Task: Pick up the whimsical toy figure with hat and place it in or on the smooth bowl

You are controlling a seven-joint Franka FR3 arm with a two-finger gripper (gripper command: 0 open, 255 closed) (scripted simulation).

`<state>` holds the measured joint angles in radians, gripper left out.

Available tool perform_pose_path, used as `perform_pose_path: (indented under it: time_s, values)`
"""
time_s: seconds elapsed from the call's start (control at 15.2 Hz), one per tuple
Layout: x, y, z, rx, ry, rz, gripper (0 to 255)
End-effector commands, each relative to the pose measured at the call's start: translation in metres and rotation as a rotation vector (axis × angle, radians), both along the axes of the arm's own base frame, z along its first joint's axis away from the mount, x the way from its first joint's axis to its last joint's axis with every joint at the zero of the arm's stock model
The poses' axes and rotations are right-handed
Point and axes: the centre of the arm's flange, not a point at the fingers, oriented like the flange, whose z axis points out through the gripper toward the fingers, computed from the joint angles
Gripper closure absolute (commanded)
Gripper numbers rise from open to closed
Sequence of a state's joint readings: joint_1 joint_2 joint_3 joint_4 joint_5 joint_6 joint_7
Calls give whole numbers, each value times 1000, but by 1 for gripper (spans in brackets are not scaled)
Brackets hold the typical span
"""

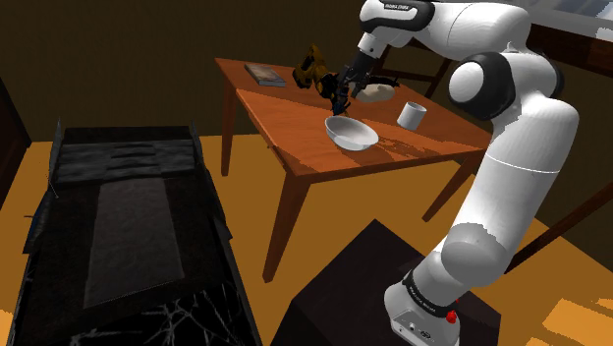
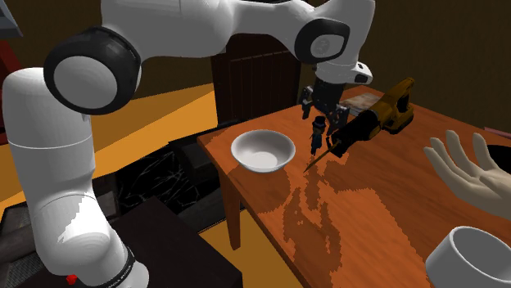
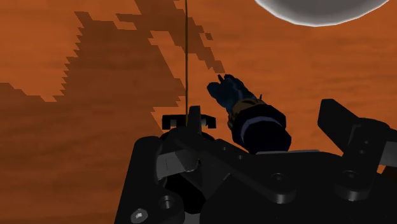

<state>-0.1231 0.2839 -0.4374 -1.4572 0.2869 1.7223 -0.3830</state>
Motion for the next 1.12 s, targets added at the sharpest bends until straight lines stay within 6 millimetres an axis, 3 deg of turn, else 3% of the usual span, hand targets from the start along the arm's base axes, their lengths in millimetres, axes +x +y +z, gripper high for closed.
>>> perform_pose_path:
  time_s: [0.0,0.26,0.33,0.92,1.06]
  values:
    - [0,0,-1,0,0,0,0]
    - [0,0,-1,0,0,0,0]
    - [0,0,-1,0,0,0,255]
    - [0,0,-1,0,0,0,255]
    - [0,0,10,0,0,0,255]
